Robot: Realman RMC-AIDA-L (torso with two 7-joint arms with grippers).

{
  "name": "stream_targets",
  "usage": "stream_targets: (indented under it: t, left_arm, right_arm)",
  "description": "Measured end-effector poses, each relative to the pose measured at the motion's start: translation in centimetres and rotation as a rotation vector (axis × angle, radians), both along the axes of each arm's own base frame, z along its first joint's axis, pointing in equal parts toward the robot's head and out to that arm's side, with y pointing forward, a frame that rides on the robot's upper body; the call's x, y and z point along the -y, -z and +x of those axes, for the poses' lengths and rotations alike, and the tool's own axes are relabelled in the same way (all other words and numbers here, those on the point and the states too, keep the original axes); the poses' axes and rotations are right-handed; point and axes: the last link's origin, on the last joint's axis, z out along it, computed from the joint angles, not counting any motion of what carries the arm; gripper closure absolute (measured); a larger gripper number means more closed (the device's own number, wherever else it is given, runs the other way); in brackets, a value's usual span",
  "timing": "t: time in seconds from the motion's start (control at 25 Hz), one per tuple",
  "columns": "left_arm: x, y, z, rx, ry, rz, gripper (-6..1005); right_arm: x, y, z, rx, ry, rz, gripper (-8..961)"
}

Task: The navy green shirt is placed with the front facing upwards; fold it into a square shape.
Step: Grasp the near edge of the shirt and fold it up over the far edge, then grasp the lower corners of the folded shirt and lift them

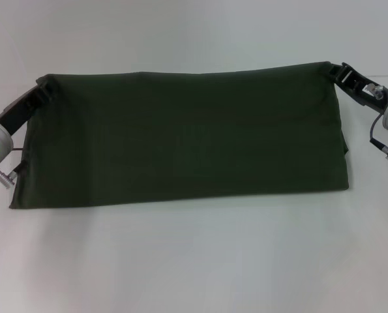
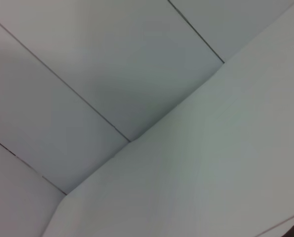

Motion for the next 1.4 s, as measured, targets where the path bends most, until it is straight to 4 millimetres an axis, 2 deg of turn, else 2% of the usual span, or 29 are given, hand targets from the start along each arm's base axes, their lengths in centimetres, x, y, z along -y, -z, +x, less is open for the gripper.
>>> stream_targets:
  t: [0.28, 0.68, 0.92, 1.08, 1.24, 1.4]
  left_arm:
    - [0.1, 0.9, 0.2, -0.009, 0.0, 0.066, 930]
    - [0.5, 1.2, 0.1, -0.031, 0.004, 0.121, 788]
    - [0.7, 0.8, -0.5, -0.008, -0.029, 0.144, 539]
    - [1.0, 0.1, -1.1, 0.048, -0.032, 0.1, 345]
    - [1.6, -1.0, -0.9, 0.109, 0.01, -0.025, 345]
    - [3.2, -3.4, -1.0, 0.14, 0.044, -0.208, 345]
  right_arm:
    - [-0.2, 0.7, -0.4, 0.047, -0.018, 0.013, 890]
    - [0.2, 1.0, -0.2, 0.041, -0.03, 0.04, 446]
    - [0.5, 1.2, -0.1, 0.032, -0.04, 0.031, 162]
    - [1.2, 1.0, 0.2, 0.024, -0.068, 0.028, 114]
    - [2.4, 0.0, 0.3, 0.003, -0.14, 0.012, 65]
    - [3.5, -1.2, 0.6, -0.01, -0.202, -0.046, 31]
